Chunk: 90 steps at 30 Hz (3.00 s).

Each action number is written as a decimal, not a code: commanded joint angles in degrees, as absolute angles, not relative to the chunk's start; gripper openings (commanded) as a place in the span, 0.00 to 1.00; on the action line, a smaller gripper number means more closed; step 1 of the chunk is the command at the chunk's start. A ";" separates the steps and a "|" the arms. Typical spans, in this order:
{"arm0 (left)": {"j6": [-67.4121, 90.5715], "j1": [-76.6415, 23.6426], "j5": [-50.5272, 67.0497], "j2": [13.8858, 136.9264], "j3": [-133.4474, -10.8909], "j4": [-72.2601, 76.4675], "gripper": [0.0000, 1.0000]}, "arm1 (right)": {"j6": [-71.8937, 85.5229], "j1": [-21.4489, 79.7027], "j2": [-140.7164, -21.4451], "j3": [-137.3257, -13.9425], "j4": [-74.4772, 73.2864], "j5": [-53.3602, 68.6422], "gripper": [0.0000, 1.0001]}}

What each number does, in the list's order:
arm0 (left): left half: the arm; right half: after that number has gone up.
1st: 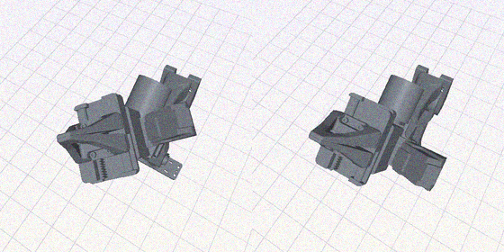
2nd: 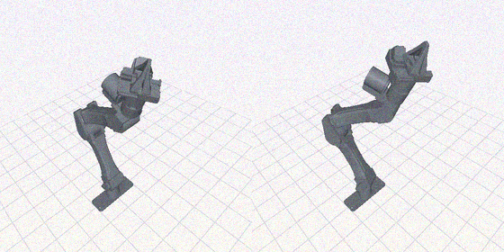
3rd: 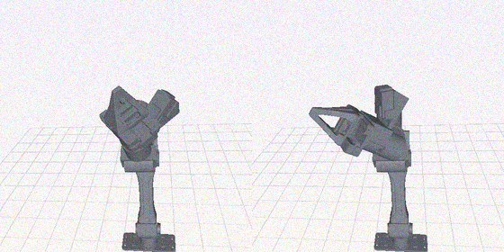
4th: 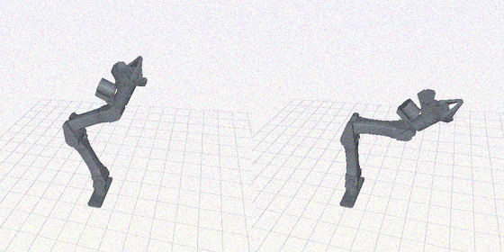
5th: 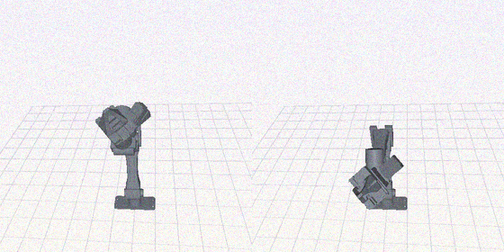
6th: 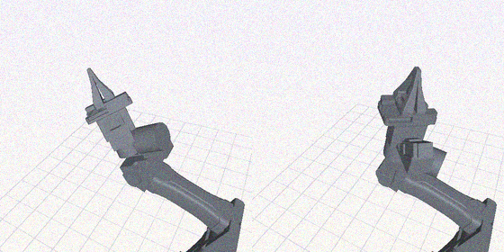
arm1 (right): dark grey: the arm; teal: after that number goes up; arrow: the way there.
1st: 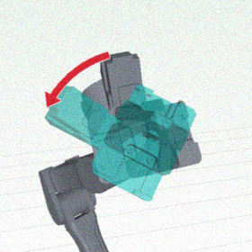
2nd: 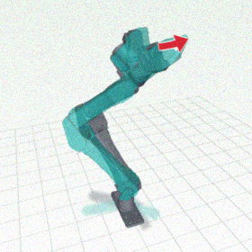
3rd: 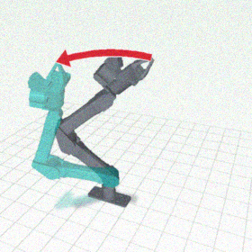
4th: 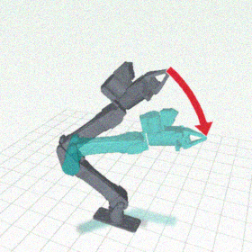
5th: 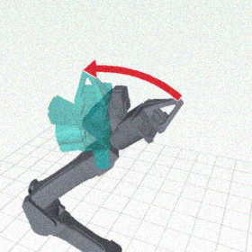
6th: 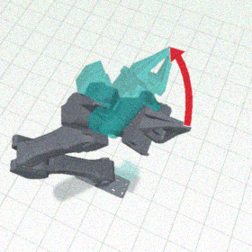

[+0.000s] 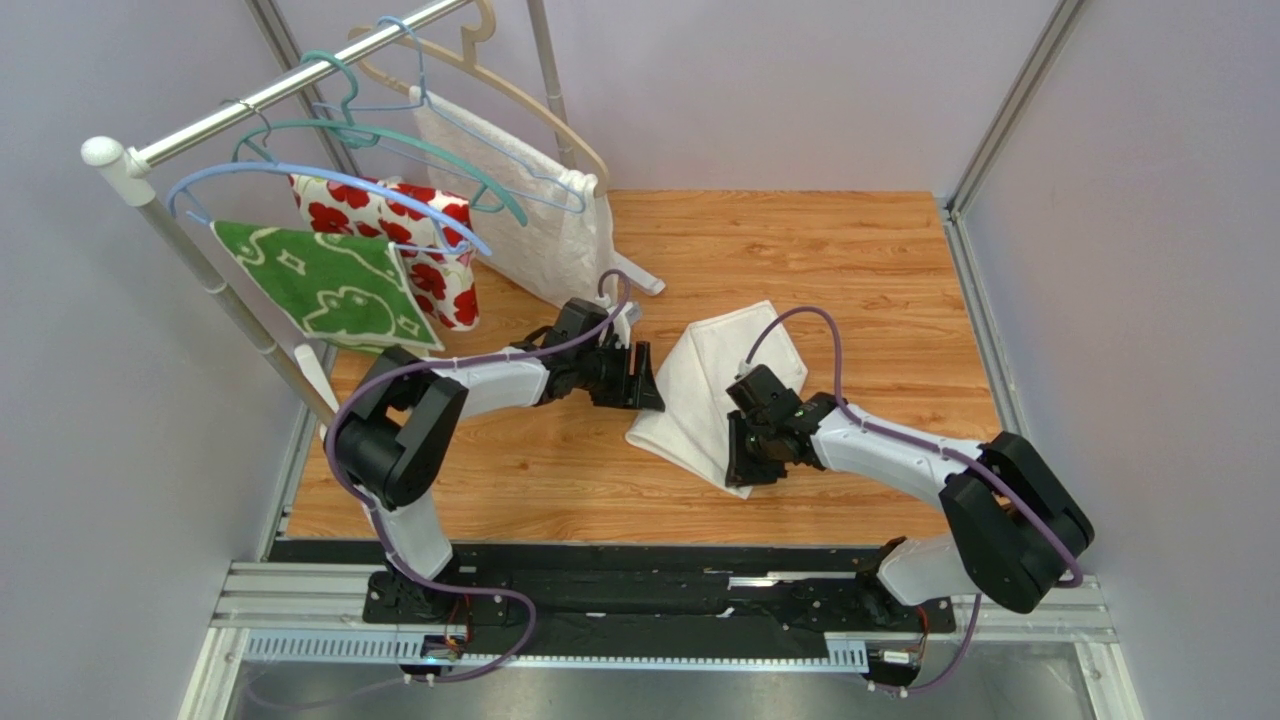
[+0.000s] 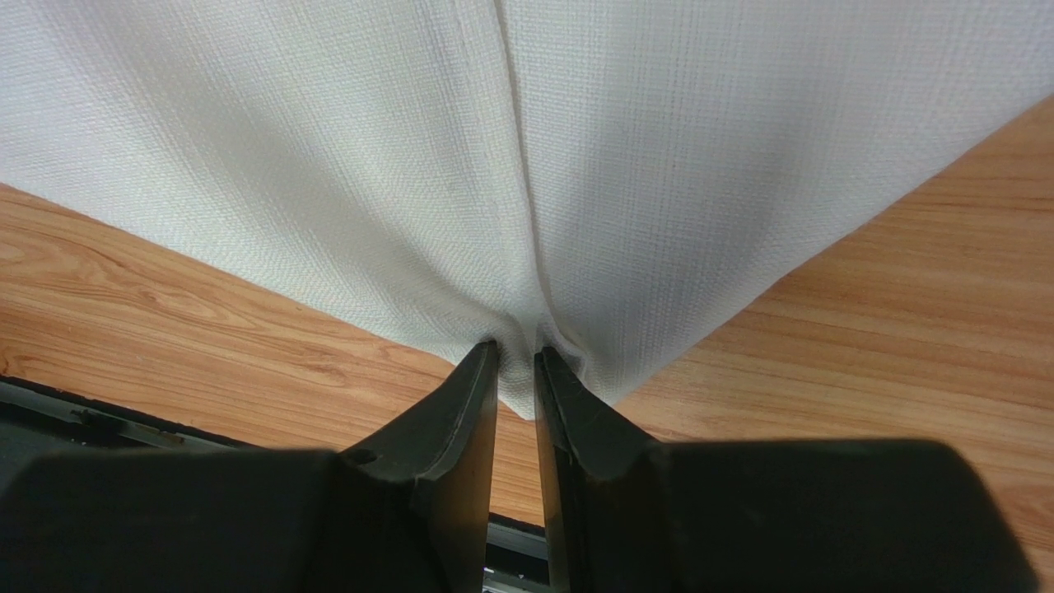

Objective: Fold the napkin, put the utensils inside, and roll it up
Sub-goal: Fold the napkin, then roll the napkin with the utensil

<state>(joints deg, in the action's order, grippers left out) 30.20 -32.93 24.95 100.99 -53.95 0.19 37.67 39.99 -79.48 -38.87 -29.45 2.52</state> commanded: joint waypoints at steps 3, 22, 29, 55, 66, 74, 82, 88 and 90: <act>26.90 -33.75 23.12 101.69 -55.63 0.18 0.57 | 38.14 40.08 -81.47 -37.71 -27.42 0.88 0.23; 22.77 -35.07 21.18 103.18 -55.98 -6.41 0.01 | 31.75 40.78 -77.97 -40.59 -27.33 0.88 0.35; 21.01 -35.07 20.65 103.18 -59.05 -12.38 0.00 | 19.54 42.63 -66.63 -46.14 -27.07 -0.69 0.61; 17.32 -33.22 22.59 105.47 -65.13 -24.43 0.00 | 0.88 69.43 -89.82 -46.67 -8.26 -24.78 0.59; 16.52 -33.05 22.68 105.91 -65.92 -25.58 0.00 | 0.35 70.93 -96.59 -46.67 -8.70 -35.50 0.55; 16.26 -32.96 23.03 105.91 -66.18 -25.75 0.00 | 0.97 70.93 -101.51 -47.37 -9.93 -35.51 0.24; 18.45 -31.65 21.63 101.87 -65.22 -25.05 0.44 | 0.61 70.93 -98.71 -47.90 -12.92 -23.13 0.00; 20.47 -28.57 18.73 95.54 -61.00 -24.35 0.65 | 2.28 69.53 -94.67 -48.87 -15.73 -13.11 0.00; 20.83 -27.78 16.89 93.88 -58.81 -24.35 0.65 | 3.16 68.30 -93.78 -49.04 -16.34 -9.15 0.00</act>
